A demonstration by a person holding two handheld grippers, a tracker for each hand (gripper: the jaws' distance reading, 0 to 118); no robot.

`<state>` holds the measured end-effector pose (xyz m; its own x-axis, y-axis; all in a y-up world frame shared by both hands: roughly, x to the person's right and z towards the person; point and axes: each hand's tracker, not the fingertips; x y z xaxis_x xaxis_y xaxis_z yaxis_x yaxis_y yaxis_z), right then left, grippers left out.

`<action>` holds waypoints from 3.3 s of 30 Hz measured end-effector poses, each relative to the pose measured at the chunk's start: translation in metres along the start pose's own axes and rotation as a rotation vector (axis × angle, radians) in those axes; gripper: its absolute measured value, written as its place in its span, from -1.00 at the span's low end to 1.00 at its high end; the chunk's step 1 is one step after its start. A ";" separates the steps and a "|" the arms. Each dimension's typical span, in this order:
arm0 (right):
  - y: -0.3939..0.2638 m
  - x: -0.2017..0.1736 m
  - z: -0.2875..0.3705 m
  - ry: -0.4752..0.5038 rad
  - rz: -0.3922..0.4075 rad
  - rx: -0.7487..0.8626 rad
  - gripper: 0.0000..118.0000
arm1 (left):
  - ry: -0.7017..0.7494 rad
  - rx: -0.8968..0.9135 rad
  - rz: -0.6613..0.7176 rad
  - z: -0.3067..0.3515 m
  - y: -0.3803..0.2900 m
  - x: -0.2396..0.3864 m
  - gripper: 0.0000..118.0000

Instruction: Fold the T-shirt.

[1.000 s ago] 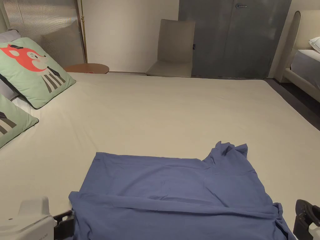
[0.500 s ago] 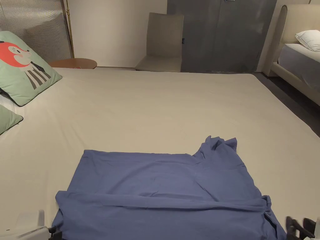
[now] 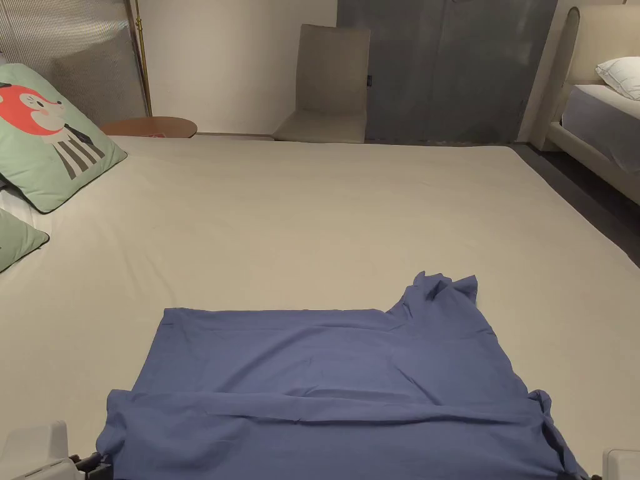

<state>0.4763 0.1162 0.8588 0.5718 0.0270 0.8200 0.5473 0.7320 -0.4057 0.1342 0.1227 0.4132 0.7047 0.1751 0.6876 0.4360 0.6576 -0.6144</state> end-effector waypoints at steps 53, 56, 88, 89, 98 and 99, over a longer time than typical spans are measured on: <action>0.080 -0.075 0.070 -0.095 -0.037 0.506 -0.99 | -0.049 0.408 -0.060 0.049 0.071 0.063 -1.00; 0.083 -0.074 0.060 -0.085 -0.046 0.483 -0.99 | -0.051 0.279 0.005 0.007 0.096 0.042 -1.00; 0.156 -0.036 -0.164 0.028 -0.072 -0.115 0.81 | 0.112 -0.003 -0.019 -0.141 0.131 0.016 -0.96; 0.157 -0.036 -0.174 0.031 -0.082 -0.146 0.75 | 0.111 -0.002 -0.014 -0.139 0.130 0.015 -0.96; 0.158 -0.029 -0.171 0.145 -0.118 -0.119 -0.89 | 0.090 0.000 0.007 -0.128 0.139 0.010 -0.96; 0.161 -0.027 -0.161 0.184 -0.095 -0.112 -0.90 | 0.091 0.002 0.003 -0.125 0.141 0.012 -0.96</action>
<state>0.6474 0.1237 0.7064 0.6106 -0.1701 0.7734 0.6622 0.6452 -0.3809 0.2741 0.1260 0.2861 0.7543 0.1097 0.6473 0.4323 0.6589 -0.6156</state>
